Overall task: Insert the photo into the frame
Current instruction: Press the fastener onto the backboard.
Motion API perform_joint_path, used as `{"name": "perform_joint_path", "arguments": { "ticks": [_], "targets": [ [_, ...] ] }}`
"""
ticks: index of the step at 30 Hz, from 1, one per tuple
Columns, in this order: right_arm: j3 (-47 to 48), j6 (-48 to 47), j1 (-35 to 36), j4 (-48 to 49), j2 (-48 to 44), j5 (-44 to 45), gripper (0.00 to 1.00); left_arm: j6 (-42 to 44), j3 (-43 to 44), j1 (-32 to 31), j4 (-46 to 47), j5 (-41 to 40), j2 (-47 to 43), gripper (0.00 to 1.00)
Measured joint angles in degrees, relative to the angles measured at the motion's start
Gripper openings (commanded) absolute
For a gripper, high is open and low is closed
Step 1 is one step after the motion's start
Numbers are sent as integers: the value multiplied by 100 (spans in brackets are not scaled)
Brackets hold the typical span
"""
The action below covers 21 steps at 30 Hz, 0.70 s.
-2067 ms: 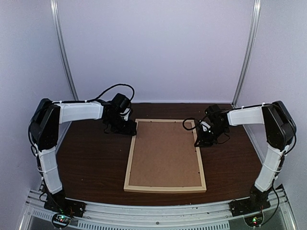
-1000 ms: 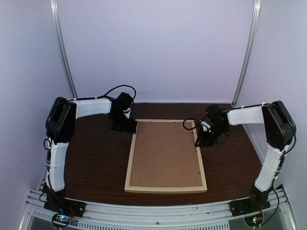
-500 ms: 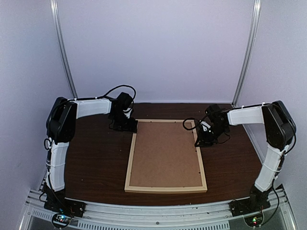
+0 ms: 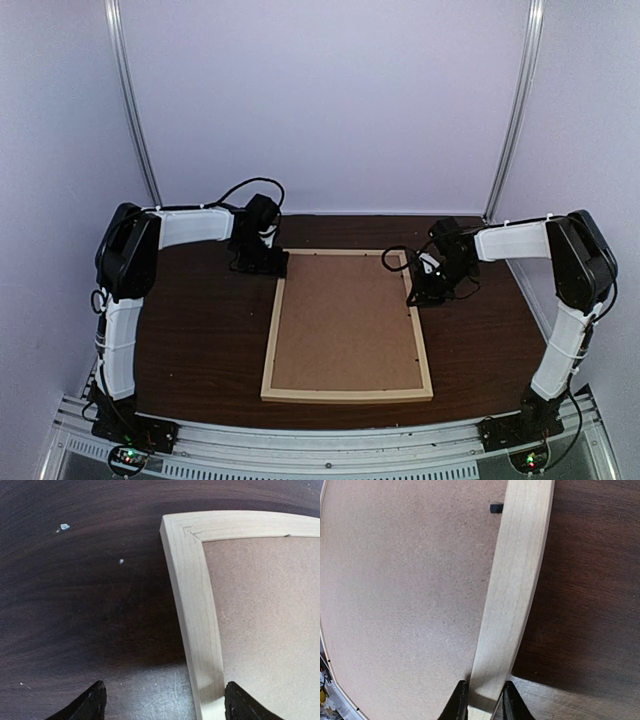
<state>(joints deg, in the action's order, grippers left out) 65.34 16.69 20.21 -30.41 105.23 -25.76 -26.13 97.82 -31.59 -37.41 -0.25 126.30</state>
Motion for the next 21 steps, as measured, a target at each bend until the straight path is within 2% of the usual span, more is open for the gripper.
{"name": "perform_joint_path", "arguments": {
  "ticks": [21],
  "targets": [
    [-63,46,-37,61,-24,-42,0,-39,-76,-79,133,-39,0,82]
  ]
}}
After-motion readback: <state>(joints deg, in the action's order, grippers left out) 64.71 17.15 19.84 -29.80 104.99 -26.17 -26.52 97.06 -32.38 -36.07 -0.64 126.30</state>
